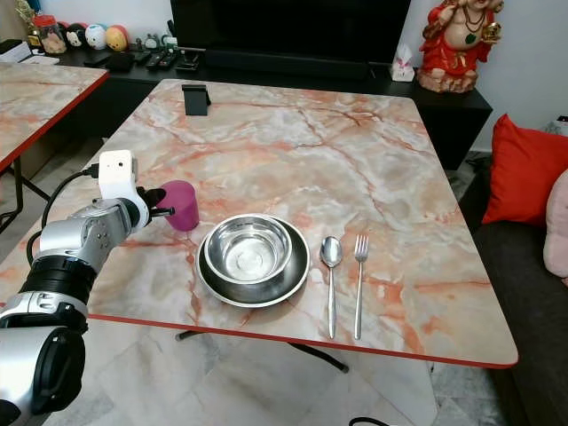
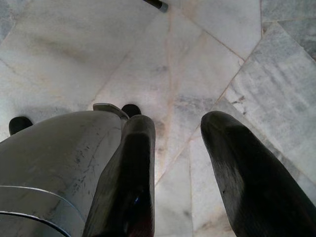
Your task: Setting the table
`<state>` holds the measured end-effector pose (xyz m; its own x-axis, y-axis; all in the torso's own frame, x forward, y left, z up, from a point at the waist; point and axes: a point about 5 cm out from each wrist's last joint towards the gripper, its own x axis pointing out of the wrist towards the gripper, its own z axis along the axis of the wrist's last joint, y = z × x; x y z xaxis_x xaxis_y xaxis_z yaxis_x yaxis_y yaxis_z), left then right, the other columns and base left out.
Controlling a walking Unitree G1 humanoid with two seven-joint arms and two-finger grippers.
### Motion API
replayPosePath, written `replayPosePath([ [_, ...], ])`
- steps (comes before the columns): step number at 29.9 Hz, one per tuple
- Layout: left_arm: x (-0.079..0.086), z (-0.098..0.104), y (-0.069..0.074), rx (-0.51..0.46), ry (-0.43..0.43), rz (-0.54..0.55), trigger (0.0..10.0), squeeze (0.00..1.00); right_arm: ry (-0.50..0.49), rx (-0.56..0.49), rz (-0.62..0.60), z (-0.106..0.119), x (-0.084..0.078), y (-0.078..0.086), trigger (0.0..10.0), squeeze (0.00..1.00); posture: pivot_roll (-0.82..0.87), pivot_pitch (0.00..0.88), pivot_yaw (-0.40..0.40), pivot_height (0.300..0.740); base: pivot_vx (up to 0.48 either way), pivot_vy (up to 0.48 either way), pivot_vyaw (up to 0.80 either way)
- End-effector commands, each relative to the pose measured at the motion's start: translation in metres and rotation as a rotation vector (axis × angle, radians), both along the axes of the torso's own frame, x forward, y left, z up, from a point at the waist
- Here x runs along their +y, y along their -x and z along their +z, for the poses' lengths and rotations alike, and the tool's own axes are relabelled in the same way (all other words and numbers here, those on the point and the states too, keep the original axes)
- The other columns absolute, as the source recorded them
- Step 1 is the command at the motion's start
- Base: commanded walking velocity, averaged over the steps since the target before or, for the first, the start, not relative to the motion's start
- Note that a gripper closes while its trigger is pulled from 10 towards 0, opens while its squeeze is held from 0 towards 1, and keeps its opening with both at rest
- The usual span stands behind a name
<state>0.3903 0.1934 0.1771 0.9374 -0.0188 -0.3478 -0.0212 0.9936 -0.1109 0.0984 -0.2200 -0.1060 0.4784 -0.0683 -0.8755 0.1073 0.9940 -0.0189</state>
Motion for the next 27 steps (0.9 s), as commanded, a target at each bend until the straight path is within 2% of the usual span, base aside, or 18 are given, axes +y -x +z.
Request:
replayPosePath([
  [1, -0.002, -0.007, 0.004, 0.038, -0.010, 0.003, 10.0, 1.00, 0.008, 0.011, 0.000, 0.000, -0.003, 0.003, 10.0, 0.00, 0.00, 0.000, -0.049, 0.736, 0.000, 0.000, 0.00],
  [7, -0.003, -0.005, 0.004, 0.033, -0.005, -0.002, 10.0, 1.00, 0.006, 0.011, 0.000, 0.000, -0.003, 0.003, 10.0, 0.00, 0.00, 0.000, -0.048, 0.736, 0.000, 0.000, 0.00],
  [8, -0.003, -0.003, 0.004, 0.024, -0.004, 0.001, 10.0, 0.80, 0.006, 0.011, 0.000, 0.000, -0.003, 0.003, 10.0, 0.00, 0.00, 0.000, -0.048, 0.736, 0.000, 0.000, 0.00],
  [9, -0.004, -0.003, 0.003, 0.020, -0.005, 0.003, 10.0, 0.80, 0.006, 0.011, 0.001, 0.000, -0.003, 0.003, 10.0, 0.00, 0.00, 0.000, -0.048, 0.736, 0.000, 0.000, 0.00],
  [10, -0.003, -0.002, 0.003, 0.016, -0.004, 0.006, 10.0, 0.34, 0.006, 0.011, 0.002, 0.000, -0.003, 0.003, 10.0, 0.00, 0.00, 0.000, -0.048, 0.736, 0.000, 0.000, 0.00],
  [11, -0.003, -0.001, 0.003, 0.014, -0.004, 0.008, 10.0, 0.34, 0.006, 0.011, 0.002, 0.000, -0.003, 0.003, 10.0, 0.00, 0.00, 0.000, -0.048, 0.736, 0.000, 0.000, 0.00],
  [12, -0.004, 0.001, 0.003, 0.003, -0.002, 0.012, 10.0, 0.19, 0.005, 0.011, 0.001, 0.000, -0.003, 0.003, 10.0, 0.00, 0.00, 0.000, -0.048, 0.736, 0.000, 0.000, 0.00],
  [13, -0.004, 0.002, 0.002, -0.004, -0.001, 0.015, 10.0, 0.19, 0.005, 0.011, 0.000, 0.000, -0.003, 0.003, 10.0, 0.00, 0.00, 0.000, -0.048, 0.736, 0.000, 0.000, 0.00],
  [14, -0.004, 0.005, 0.002, -0.018, -0.004, 0.016, 10.0, 0.14, 0.005, 0.011, 0.000, 0.000, -0.003, 0.003, 10.0, 0.00, 0.00, 0.000, -0.049, 0.736, 0.000, 0.000, 0.00],
  [19, -0.005, 0.019, -0.001, -0.079, 0.002, 0.027, 10.0, 0.12, 0.005, 0.011, 0.000, 0.000, -0.002, 0.003, 10.0, 0.00, 0.00, 0.000, -0.049, 0.736, 0.000, 0.000, 0.00],
  [20, -0.005, 0.022, -0.001, -0.099, 0.009, 0.030, 10.0, 0.00, 0.005, 0.010, 0.000, 0.000, -0.002, 0.003, 10.0, 0.00, 0.00, 0.000, -0.049, 0.736, 0.000, 0.000, 0.00],
  [22, -0.007, 0.028, -0.002, -0.136, 0.026, 0.031, 10.0, 0.00, 0.005, 0.010, 0.000, 0.000, -0.002, 0.003, 10.0, 0.00, 0.01, 0.000, -0.049, 0.736, 0.000, 0.000, 0.00],
  [27, -0.009, 0.029, -0.002, -0.139, 0.023, 0.027, 10.0, 0.00, 0.003, 0.009, 0.000, 0.000, -0.002, 0.002, 10.0, 0.00, 0.00, 0.000, -0.049, 0.736, 0.000, 0.000, 0.00],
])
